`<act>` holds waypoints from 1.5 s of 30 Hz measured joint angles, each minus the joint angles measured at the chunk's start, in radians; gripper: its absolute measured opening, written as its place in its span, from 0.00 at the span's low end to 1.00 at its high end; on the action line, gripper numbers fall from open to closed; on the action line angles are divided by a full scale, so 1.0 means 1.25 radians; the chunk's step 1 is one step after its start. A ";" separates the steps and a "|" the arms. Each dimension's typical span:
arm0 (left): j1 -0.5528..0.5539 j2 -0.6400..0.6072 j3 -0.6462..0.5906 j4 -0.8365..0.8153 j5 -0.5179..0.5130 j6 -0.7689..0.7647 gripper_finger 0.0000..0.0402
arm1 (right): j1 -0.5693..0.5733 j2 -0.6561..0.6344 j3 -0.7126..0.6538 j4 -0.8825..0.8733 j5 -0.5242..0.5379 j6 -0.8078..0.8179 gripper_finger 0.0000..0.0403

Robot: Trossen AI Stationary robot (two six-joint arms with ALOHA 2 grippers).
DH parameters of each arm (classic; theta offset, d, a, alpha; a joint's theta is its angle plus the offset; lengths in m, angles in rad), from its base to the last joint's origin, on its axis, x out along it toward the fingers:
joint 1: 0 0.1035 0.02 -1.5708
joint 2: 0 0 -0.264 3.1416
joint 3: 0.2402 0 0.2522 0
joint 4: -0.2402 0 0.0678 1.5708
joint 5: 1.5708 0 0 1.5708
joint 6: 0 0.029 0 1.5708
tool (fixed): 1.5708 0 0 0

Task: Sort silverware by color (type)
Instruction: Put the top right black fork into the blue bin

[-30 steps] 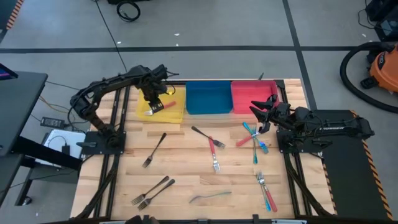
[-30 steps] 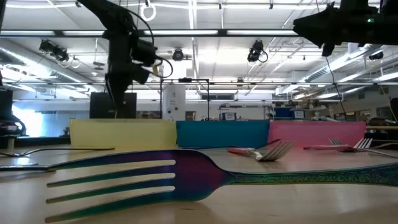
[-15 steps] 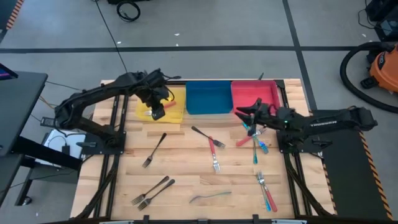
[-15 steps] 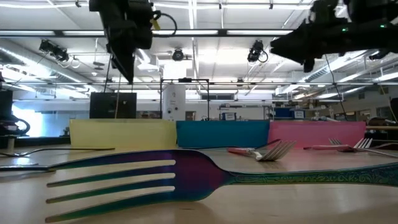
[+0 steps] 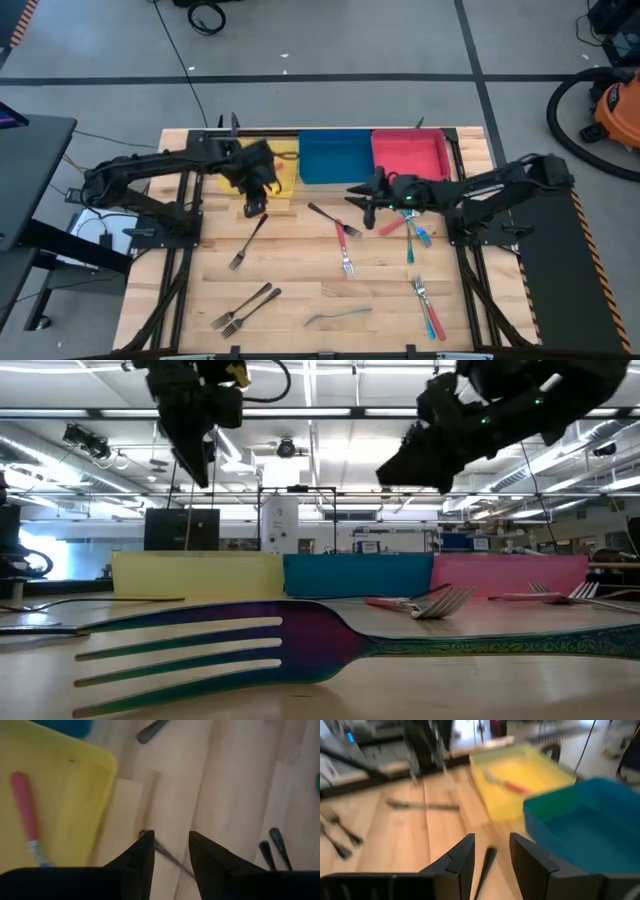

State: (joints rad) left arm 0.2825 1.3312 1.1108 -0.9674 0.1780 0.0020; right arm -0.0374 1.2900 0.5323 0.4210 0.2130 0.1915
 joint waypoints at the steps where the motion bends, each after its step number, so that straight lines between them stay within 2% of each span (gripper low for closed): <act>1: -0.015 -0.008 -0.029 0.021 0.000 -0.015 0.30 | 0.002 0.022 0.016 -0.020 0.002 0.001 0.32; 9: -0.100 -0.050 -0.183 0.202 -0.002 -0.102 0.30 | 0.018 0.195 0.126 -0.103 0.002 0.019 0.32; 16: -0.122 -0.052 -0.222 0.348 -0.003 -0.078 0.30 | 0.019 0.322 0.188 -0.119 0.002 0.028 0.32; 22: -0.120 -0.051 -0.224 0.382 -0.024 -0.097 0.30 | 0.031 0.399 0.243 -0.178 0.000 -0.007 0.32; 30: -0.118 -0.051 -0.224 0.413 -0.081 -0.092 0.30 | 0.033 0.448 0.255 -0.174 -0.062 0.011 0.32; 36: -0.116 -0.051 -0.224 0.443 -0.083 -0.065 0.30 | 0.030 0.447 0.255 -0.175 -0.016 -0.003 0.32; 45: -0.112 -0.051 -0.224 0.446 -0.083 -0.051 0.30 | 0.008 0.486 0.257 -0.176 -0.025 0.000 0.32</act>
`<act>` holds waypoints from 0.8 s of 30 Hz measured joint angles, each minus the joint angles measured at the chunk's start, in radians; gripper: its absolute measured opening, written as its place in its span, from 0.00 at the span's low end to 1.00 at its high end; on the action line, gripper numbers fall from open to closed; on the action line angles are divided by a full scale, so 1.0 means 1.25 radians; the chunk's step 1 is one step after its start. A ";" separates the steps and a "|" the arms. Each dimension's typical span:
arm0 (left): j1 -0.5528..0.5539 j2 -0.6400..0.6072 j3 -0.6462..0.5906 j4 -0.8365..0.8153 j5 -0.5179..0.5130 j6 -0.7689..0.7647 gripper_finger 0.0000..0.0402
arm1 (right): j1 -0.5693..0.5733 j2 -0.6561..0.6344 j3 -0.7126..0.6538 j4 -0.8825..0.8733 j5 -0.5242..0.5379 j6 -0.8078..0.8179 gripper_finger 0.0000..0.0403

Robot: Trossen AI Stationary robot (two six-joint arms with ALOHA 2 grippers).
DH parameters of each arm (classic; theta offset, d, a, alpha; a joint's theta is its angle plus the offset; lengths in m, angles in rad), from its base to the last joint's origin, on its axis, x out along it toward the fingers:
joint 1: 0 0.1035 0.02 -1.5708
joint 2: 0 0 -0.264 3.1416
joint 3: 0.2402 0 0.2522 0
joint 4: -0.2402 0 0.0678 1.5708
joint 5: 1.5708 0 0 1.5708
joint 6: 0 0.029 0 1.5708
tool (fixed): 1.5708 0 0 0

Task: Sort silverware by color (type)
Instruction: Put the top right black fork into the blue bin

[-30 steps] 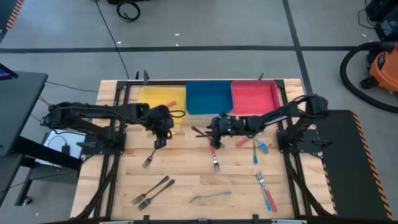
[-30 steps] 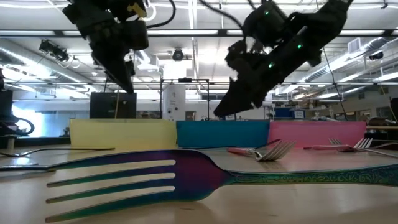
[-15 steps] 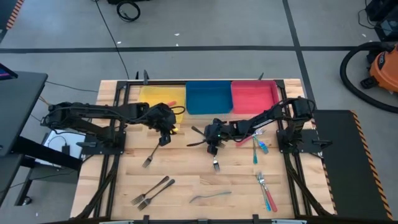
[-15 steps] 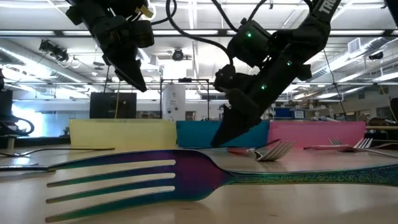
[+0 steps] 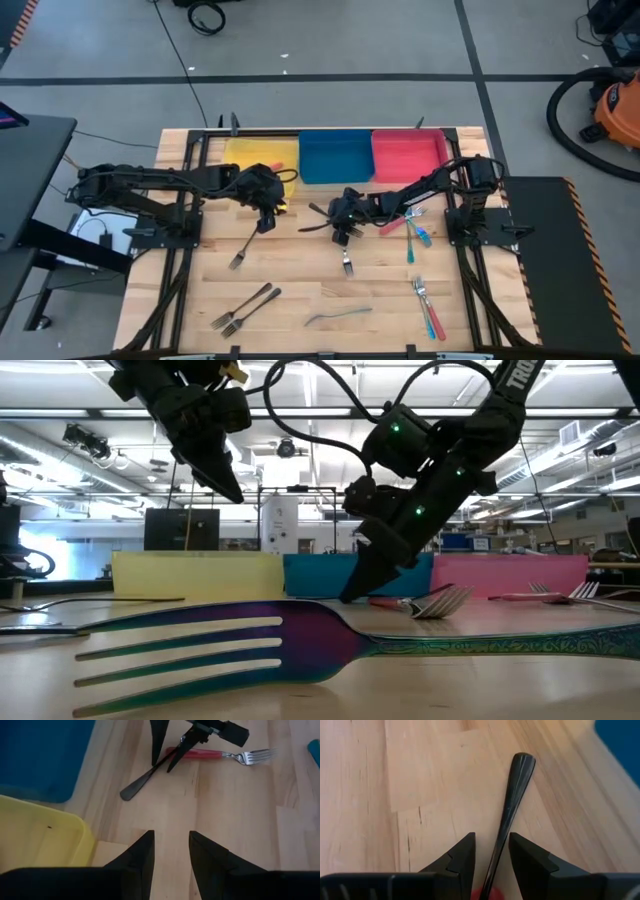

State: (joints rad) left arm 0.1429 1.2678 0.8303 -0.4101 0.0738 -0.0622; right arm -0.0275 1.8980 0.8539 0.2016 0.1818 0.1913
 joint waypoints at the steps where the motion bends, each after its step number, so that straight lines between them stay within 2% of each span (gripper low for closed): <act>1: 0.000 0.000 0.000 0.000 0.000 0.000 0.30 | 0.000 0.000 0.000 0.000 0.000 0.000 0.32; 5: 0.001 0.000 0.000 0.000 -0.001 0.000 0.30 | 0.000 0.001 0.000 0.001 0.000 0.000 0.25; 11: 0.001 0.000 0.000 0.000 -0.001 -0.004 0.30 | -0.001 0.002 -0.001 0.000 0.001 0.001 0.05; 18: 0.001 0.000 0.000 -0.002 -0.001 -0.003 0.30 | -0.011 -0.010 -0.002 0.000 -0.020 0.030 0.06; 24: 0.001 0.000 0.000 -0.009 -0.001 -0.006 0.30 | -0.031 -0.105 -0.008 -0.044 -0.043 -0.004 0.04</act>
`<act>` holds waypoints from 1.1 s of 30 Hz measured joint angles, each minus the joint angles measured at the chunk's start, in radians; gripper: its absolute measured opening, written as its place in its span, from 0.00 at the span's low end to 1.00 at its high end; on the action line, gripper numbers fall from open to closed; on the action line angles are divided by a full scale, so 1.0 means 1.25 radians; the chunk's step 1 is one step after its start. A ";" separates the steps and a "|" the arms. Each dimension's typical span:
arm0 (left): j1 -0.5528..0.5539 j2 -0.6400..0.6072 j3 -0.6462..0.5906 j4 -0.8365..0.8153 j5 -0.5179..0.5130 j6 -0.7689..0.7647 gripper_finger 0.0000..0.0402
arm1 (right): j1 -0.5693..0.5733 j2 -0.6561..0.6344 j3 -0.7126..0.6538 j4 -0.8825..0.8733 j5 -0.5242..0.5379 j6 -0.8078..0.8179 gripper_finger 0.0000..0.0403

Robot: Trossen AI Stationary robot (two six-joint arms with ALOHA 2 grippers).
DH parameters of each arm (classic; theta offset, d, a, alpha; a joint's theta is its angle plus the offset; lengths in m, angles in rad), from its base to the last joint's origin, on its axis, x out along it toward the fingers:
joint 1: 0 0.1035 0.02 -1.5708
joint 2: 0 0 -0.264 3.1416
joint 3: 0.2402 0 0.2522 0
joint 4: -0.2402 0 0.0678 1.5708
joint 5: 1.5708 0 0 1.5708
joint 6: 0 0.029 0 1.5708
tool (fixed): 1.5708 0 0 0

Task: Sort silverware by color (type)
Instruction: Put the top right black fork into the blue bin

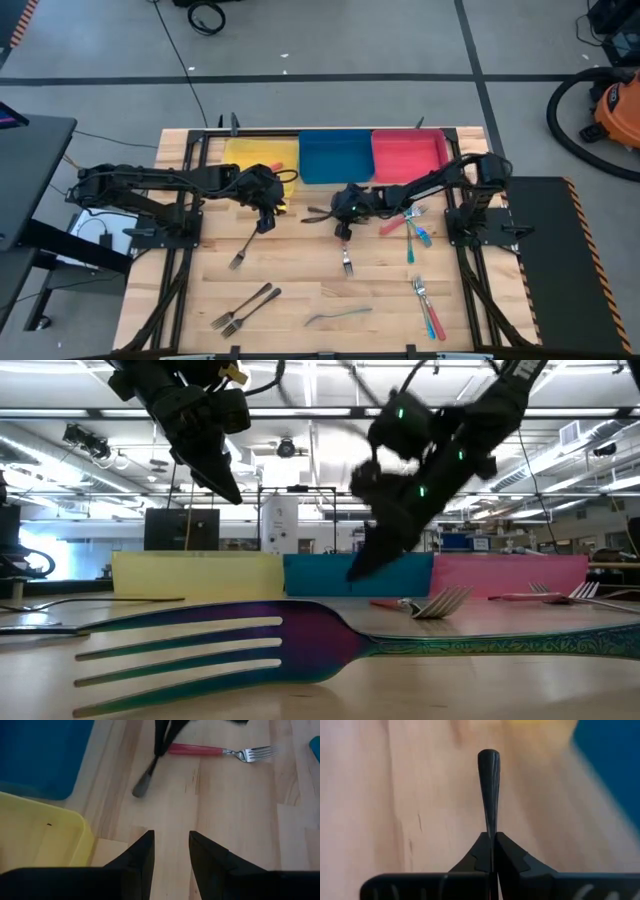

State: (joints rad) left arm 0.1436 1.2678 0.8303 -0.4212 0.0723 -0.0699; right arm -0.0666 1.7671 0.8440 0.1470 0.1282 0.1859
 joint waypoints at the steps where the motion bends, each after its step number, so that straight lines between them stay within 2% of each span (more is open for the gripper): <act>1: 0.000 0.000 0.000 -0.001 0.000 -0.002 0.30 | -0.007 -0.025 0.001 -0.006 0.000 -0.002 0.04; 4: 0.000 0.000 0.000 -0.002 0.000 -0.007 0.30 | -0.037 -0.085 0.002 -0.020 -0.022 -0.027 0.04; 9: 0.000 0.000 0.000 -0.002 0.000 0.003 0.30 | -0.109 -0.163 0.046 -0.044 -0.036 -0.144 0.04; 14: 0.000 0.000 0.000 -0.001 -0.002 0.009 0.30 | -0.206 -0.171 0.124 -0.088 -0.057 -0.264 0.04; 18: 0.013 0.000 0.000 0.002 -0.075 0.043 0.30 | -0.285 -0.171 0.138 -0.105 -0.062 -0.304 0.04; 21: 0.051 0.000 0.000 0.003 -0.112 0.081 0.30 | -0.336 -0.169 0.138 -0.104 -0.071 -0.315 0.04; 27: 0.167 0.000 0.000 0.003 -0.119 0.150 0.30 | -0.392 -0.117 0.138 -0.089 -0.200 -0.320 0.04; 33: 0.283 0.000 0.000 0.014 -0.119 0.191 0.30 | -0.397 -0.044 0.141 -0.060 -0.206 -0.371 0.04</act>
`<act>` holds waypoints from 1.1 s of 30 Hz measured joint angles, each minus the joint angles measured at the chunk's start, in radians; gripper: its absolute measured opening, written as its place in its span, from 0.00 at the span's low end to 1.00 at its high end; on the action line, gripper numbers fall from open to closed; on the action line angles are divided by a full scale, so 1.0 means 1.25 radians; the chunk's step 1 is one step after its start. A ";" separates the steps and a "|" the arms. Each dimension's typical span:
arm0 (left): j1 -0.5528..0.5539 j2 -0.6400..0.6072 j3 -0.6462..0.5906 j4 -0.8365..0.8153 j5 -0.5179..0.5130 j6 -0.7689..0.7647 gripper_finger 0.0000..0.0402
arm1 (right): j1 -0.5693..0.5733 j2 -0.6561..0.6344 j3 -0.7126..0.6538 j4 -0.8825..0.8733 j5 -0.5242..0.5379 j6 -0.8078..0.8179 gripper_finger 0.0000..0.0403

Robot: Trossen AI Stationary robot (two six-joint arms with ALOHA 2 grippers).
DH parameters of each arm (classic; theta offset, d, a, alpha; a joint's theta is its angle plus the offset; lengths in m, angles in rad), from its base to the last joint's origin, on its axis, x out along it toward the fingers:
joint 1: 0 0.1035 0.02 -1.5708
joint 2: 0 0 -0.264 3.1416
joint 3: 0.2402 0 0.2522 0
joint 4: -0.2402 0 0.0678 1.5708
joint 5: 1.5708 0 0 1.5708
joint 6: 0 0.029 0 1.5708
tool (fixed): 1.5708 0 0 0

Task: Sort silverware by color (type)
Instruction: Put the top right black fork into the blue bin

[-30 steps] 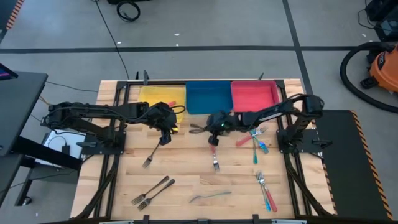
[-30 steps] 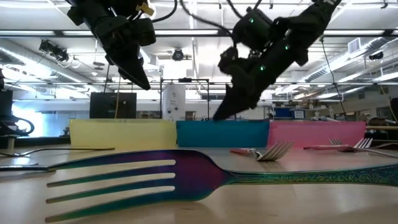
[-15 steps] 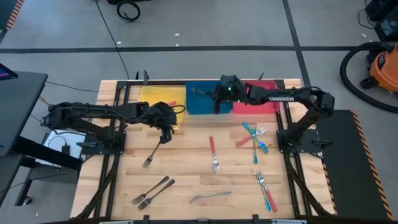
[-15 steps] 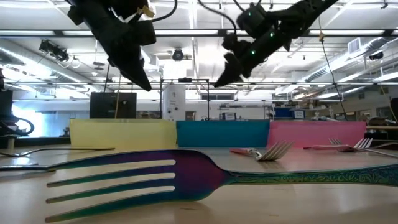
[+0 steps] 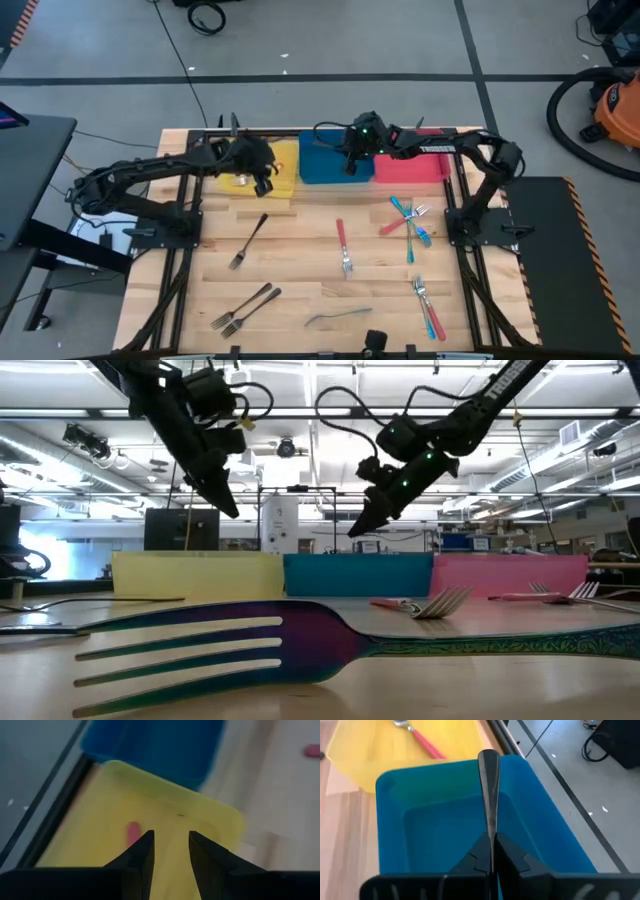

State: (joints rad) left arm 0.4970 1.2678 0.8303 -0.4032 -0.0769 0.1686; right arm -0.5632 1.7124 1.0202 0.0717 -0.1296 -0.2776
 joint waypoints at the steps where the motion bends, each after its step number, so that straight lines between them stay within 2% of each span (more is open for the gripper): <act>1: 0.016 0.000 0.000 0.006 0.000 0.000 0.30 | -0.001 0.009 0.007 0.000 -0.002 -0.003 0.04; 8: 0.078 0.001 0.000 0.057 0.001 0.000 0.30 | -0.002 0.094 0.056 -0.011 -0.060 -0.003 0.04; 14: 0.078 0.001 0.000 0.082 0.002 0.000 0.30 | -0.002 0.146 0.076 -0.041 -0.048 -0.005 0.06; 24: 0.078 0.001 0.000 0.085 0.002 0.001 0.30 | -0.002 0.160 0.076 -0.072 -0.036 -0.011 0.08; 33: 0.078 0.001 0.000 0.085 0.002 0.003 0.30 | -0.002 0.160 0.076 -0.086 -0.033 -0.011 0.17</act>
State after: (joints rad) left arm 0.5945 1.2690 0.8303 -0.2966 -0.0746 0.1724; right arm -0.5652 1.9129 1.1149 -0.0362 -0.1706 -0.2916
